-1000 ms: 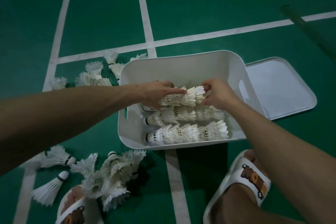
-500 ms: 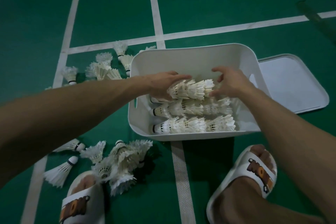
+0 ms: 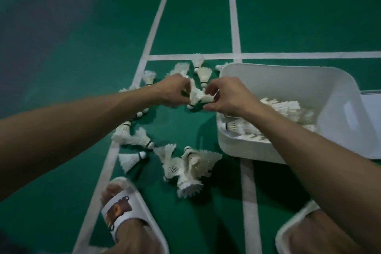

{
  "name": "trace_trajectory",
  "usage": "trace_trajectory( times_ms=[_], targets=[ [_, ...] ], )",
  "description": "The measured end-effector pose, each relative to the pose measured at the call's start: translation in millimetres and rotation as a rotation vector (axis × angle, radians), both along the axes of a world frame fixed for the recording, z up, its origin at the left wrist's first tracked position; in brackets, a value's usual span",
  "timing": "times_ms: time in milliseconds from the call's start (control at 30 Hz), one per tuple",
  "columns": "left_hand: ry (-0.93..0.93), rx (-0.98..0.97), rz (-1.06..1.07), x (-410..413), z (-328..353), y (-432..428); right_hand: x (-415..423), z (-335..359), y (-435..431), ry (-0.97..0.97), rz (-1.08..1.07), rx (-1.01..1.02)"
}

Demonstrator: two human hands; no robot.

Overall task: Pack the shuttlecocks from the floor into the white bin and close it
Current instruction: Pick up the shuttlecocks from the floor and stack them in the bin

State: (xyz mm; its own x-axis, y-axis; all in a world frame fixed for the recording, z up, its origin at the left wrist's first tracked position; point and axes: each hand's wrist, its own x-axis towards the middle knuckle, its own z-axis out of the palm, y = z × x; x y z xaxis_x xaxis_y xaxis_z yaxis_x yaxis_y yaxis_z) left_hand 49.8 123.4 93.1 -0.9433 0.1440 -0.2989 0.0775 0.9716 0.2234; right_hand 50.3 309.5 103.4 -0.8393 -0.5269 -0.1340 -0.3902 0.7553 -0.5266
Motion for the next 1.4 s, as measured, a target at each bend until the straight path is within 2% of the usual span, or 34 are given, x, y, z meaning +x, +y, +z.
trace_trajectory(
  times_ms=[67, 200, 300, 433, 667, 833, 933, 1000, 1133, 1300, 1400],
  targets=[
    [-0.152, -0.067, -0.011, 15.9, -14.5, -19.8, 19.3, -11.5, -22.5, -0.031, 0.077, 0.046],
    [-0.343, 0.033, 0.052, 45.4, -54.9, -40.9, 44.7, -40.9, -49.6, -0.006, 0.158, 0.188],
    [-0.422, 0.148, 0.112, 58.9, -85.2, -49.1, 51.4, -49.1, -60.9, 0.020, 0.145, 0.196],
    [-0.480, 0.231, 0.112, 76.6, -110.3, -58.3, 65.6, -71.0, -72.1, -0.087, 0.170, 0.198],
    [-0.455, 0.255, 0.054, 101.3, -130.5, -55.8, 69.2, -126.7, -48.0, -0.320, 0.007, 0.276],
    [-0.453, 0.314, 0.106, 99.0, -133.1, -59.4, 72.6, -137.5, -49.5, -0.399, 0.055, 0.242],
    [-0.474, 0.351, 0.111, 97.7, -130.4, -59.9, 74.7, -138.9, -57.4, -0.378, 0.186, 0.312],
    [-0.508, 0.316, 0.034, 100.1, -130.7, -58.7, 76.1, -139.6, -58.5, -0.379, 0.207, 0.351],
    [-0.477, 0.248, -0.063, 102.7, -130.4, -55.4, 77.5, -144.6, -53.4, -0.370, 0.128, 0.345],
    [-0.406, 0.252, -0.015, 90.7, -124.2, -58.7, 72.4, -144.7, -50.7, -0.322, 0.060, 0.294],
    [-0.395, 0.345, 0.091, 83.3, -117.5, -62.9, 68.6, -137.3, -52.0, -0.216, -0.009, 0.223]
  ],
)
